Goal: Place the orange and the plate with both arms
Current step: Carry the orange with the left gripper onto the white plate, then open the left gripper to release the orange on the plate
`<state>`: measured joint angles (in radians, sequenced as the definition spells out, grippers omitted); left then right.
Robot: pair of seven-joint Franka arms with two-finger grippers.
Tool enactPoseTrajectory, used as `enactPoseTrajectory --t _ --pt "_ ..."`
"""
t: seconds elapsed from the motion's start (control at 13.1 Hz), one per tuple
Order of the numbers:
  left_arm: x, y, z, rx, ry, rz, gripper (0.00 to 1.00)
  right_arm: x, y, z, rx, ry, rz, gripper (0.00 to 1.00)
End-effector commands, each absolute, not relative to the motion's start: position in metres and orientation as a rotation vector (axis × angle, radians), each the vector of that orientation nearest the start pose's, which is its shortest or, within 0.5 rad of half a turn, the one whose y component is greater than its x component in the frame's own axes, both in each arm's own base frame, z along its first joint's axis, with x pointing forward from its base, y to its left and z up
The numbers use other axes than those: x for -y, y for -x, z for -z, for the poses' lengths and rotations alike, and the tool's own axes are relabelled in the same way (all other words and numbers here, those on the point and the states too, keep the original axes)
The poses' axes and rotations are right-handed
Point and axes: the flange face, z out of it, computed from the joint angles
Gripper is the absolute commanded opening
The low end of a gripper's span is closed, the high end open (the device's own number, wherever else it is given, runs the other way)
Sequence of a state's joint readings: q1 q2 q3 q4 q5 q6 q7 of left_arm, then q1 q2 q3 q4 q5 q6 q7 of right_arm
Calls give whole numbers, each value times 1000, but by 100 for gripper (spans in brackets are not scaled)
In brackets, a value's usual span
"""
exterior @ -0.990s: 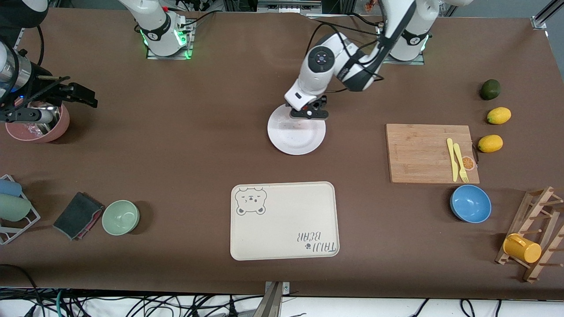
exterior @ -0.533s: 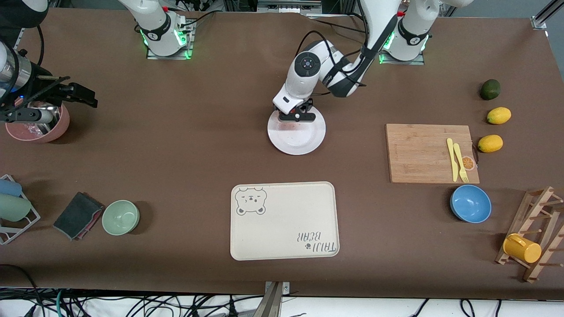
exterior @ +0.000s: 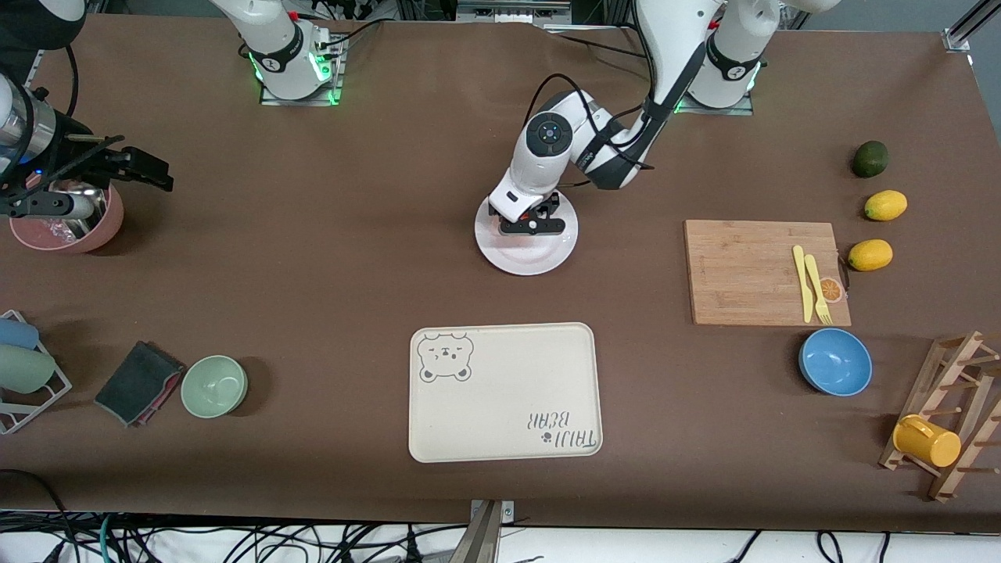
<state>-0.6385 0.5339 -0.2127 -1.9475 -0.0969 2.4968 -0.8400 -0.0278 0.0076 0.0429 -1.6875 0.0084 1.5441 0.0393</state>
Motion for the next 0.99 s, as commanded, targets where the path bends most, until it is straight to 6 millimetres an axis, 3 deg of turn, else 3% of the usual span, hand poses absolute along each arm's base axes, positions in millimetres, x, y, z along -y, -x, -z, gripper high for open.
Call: enactPoseTrajectory --t 0.0,0.23,0.38,0.53,0.69,0.91 --pt "467 -420 -205 127 3253 -163 16 -9 -548 -567 -56 3112 -238 100" --pt "458 -430 -205 158 3248 -152 58 -9 -548 -567 -56 3112 -238 100" --pt "452 -438 -209 178 3252 -139 99 -9 -548 -567 -56 3112 -238 100" --pt "441 -454 -233 213 3275 -91 100 -9 -548 -567 -56 3112 -238 100" --pt "424 -470 -269 267 3291 -40 100 -9 -547 -567 -56 3111 -240 100" --pt "355 -510 -341 328 3279 19 100 -11 -551 -560 -49 3109 -254 100"
